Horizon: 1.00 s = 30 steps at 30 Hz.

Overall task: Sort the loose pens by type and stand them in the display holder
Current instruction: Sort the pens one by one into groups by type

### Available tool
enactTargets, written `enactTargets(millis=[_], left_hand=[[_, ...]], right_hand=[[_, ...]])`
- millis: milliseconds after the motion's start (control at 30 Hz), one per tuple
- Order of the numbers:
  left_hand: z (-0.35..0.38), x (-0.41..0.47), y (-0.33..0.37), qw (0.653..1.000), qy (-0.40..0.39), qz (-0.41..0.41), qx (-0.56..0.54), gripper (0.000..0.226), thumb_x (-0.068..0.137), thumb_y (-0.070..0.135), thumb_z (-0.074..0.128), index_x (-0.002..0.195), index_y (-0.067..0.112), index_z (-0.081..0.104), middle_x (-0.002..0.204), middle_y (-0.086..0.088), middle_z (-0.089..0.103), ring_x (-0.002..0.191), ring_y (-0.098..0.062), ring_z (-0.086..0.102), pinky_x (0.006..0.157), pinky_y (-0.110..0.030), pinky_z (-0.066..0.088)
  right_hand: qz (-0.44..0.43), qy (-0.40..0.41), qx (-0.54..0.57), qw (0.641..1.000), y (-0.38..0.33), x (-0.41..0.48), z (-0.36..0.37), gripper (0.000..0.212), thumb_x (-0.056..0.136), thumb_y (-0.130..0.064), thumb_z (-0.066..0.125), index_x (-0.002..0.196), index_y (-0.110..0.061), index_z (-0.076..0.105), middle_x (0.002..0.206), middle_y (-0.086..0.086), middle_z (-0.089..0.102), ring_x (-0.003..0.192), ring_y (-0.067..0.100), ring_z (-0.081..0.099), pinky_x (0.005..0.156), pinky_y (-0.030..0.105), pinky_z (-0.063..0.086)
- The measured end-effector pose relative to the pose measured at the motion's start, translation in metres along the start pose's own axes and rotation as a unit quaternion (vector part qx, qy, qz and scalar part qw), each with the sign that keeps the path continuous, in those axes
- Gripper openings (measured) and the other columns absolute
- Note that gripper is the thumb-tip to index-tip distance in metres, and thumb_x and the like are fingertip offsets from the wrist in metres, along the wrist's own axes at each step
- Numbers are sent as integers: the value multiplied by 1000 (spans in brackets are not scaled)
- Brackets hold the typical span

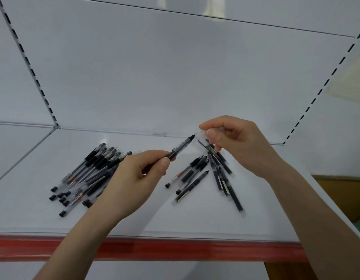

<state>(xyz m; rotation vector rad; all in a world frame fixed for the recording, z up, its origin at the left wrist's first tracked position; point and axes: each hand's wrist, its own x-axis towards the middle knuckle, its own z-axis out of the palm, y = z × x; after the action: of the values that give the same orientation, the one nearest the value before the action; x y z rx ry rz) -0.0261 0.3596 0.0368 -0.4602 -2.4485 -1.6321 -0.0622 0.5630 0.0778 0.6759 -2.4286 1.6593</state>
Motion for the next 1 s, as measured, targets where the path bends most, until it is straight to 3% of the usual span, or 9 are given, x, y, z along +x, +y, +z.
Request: enactTargets(millis=[100, 267, 400, 533, 667, 767, 900, 1000], left_hand=[[1, -1, 0, 1000, -6, 4, 3, 19, 77, 34, 45, 82, 39, 62, 70, 23, 60, 59, 3, 51, 56, -6, 38], [3, -1, 2, 1000, -19, 13, 19, 15, 88, 27, 51, 82, 33, 64, 70, 22, 59, 58, 2, 50, 54, -6, 36], [3, 0, 2, 1000, -3, 4, 5, 22, 87, 15, 54, 82, 36, 61, 65, 28, 61, 58, 7, 54, 57, -4, 39], [5, 0, 0, 1000, 25, -2, -4, 20, 86, 15, 56, 83, 34, 63, 62, 29, 63, 56, 9, 55, 57, -4, 40], [11, -1, -3, 999, 47, 6, 12, 29, 85, 12, 57, 77, 40, 60, 70, 24, 64, 61, 4, 54, 57, -7, 40], [12, -3, -9, 998, 56, -1, 16, 27, 84, 10, 58, 78, 36, 62, 67, 6, 64, 62, 0, 53, 56, -9, 40], [7, 0, -19, 997, 70, -22, 23, 24, 83, 11, 60, 75, 34, 63, 67, 5, 63, 58, -5, 51, 58, -16, 42], [-5, 6, -35, 988, 103, -36, 105, 11, 84, 14, 61, 83, 22, 68, 74, 1, 63, 68, -15, 54, 61, -20, 42]], right_hand=[[3, -26, -14, 1000, -4, 1, 1, 22, 87, -6, 57, 86, -27, 64, 63, -21, 61, 59, -5, 56, 61, 10, 46], [36, -58, 22, 997, -7, 2, 6, 21, 80, -3, 64, 89, -22, 62, 65, -14, 65, 64, -2, 60, 63, 13, 49], [47, 23, 102, 993, -1, 0, 15, 11, 83, -10, 61, 90, -18, 64, 72, -4, 68, 64, 7, 63, 63, 16, 51], [39, 95, 98, 990, 7, -3, 29, 22, 95, -13, 45, 89, -13, 66, 96, -4, 67, 67, 6, 63, 64, 17, 52], [20, 141, 32, 989, 14, -2, 44, 19, 96, -11, 44, 100, -12, 63, 79, 3, 66, 62, 2, 60, 63, 16, 51], [12, 135, 5, 991, 18, -3, 50, 20, 96, -10, 44, 105, -11, 61, 75, 1, 65, 62, 2, 60, 65, 16, 52], [48, 79, 59, 994, 23, 5, 50, 19, 96, -10, 43, 108, -11, 59, 82, 4, 66, 68, 5, 64, 69, 20, 55], [81, 40, 64, 994, 36, 20, 45, 21, 95, -10, 45, 112, -8, 57, 88, 7, 65, 71, 5, 66, 73, 23, 55]])
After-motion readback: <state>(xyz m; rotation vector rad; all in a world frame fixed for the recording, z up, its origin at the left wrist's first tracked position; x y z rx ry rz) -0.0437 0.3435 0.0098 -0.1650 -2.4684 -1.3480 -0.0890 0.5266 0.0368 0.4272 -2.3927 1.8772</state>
